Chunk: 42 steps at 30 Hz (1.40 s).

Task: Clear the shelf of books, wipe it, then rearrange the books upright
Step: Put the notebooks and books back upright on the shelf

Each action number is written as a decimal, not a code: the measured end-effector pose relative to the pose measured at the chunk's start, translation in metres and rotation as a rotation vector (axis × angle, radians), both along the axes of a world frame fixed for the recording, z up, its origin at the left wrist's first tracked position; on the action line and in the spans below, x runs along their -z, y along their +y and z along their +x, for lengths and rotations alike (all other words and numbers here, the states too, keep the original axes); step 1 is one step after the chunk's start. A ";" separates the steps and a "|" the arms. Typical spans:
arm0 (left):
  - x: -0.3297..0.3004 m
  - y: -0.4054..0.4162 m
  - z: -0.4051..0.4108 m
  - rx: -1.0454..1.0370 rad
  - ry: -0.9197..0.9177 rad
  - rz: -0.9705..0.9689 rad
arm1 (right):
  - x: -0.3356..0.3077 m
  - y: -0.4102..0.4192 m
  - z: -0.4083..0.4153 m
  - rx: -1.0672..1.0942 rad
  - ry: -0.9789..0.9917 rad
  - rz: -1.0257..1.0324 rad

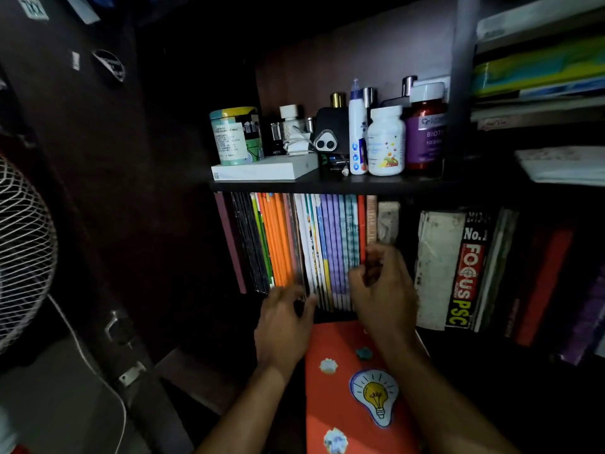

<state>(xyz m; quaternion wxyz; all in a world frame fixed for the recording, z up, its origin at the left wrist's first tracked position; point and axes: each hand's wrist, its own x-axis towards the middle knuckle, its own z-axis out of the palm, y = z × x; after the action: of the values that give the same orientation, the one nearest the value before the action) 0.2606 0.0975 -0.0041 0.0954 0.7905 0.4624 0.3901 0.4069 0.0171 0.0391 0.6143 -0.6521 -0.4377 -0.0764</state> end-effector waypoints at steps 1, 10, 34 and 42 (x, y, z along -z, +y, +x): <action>0.000 -0.007 -0.007 0.030 0.134 -0.087 | 0.000 0.000 -0.001 -0.005 0.021 -0.008; -0.045 -0.035 -0.034 0.272 0.280 -0.616 | -0.004 -0.002 0.009 -0.177 0.018 -0.019; -0.177 -0.093 -0.003 0.206 -0.422 -0.065 | -0.002 -0.012 -0.003 -0.620 0.432 -0.020; -0.159 -0.122 0.023 0.210 -0.461 0.125 | -0.005 -0.018 0.021 -0.693 0.424 0.037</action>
<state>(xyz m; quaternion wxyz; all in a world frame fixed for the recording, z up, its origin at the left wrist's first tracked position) 0.2834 -0.0243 0.1547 0.1893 0.7288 0.3188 0.5757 0.4279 -0.0007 0.0441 0.6919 -0.4560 -0.4938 0.2636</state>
